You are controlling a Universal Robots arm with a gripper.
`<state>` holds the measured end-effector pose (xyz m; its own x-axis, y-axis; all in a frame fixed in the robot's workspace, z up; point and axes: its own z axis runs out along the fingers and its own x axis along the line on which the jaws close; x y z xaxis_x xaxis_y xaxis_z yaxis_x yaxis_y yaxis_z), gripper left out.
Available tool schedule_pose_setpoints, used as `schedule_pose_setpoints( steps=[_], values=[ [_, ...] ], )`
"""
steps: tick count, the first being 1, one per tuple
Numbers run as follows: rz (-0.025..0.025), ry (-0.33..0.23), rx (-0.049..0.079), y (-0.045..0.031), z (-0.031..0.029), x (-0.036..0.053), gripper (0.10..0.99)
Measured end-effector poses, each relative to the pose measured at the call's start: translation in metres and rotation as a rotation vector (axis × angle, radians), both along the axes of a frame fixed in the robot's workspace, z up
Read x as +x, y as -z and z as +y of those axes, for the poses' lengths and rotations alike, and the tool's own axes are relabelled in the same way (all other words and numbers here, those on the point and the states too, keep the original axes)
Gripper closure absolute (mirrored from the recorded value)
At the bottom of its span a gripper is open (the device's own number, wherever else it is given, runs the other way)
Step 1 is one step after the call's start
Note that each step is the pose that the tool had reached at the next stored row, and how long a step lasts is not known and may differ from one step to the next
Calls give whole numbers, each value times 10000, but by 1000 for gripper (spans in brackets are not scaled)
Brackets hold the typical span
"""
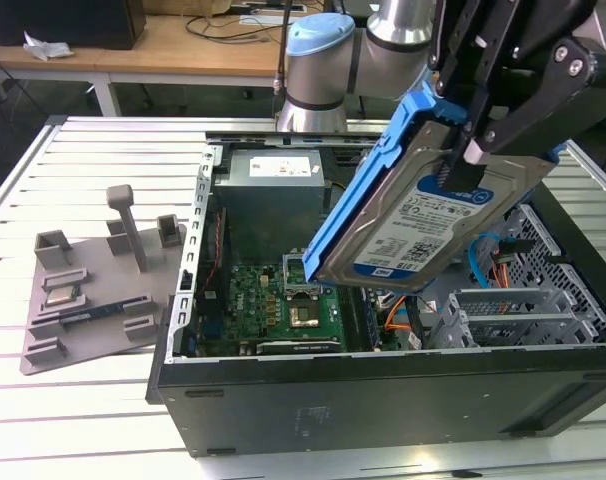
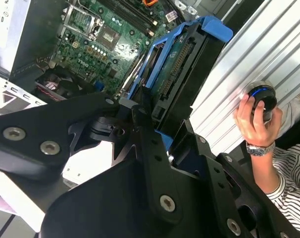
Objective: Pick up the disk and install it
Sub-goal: 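Pick up the disk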
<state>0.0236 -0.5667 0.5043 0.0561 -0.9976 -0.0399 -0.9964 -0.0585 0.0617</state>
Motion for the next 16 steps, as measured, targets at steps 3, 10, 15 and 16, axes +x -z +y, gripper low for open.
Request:
schedule_pose_setpoints(
  steps=[3,10,15,16],
  values=[
    [0,1,-5,0,0,111,718],
    [0,0,-18,0,0,324,718],
    [0,-1,-29,0,0,436,718],
    [0,0,-33,1,0,455,718]
  ],
)
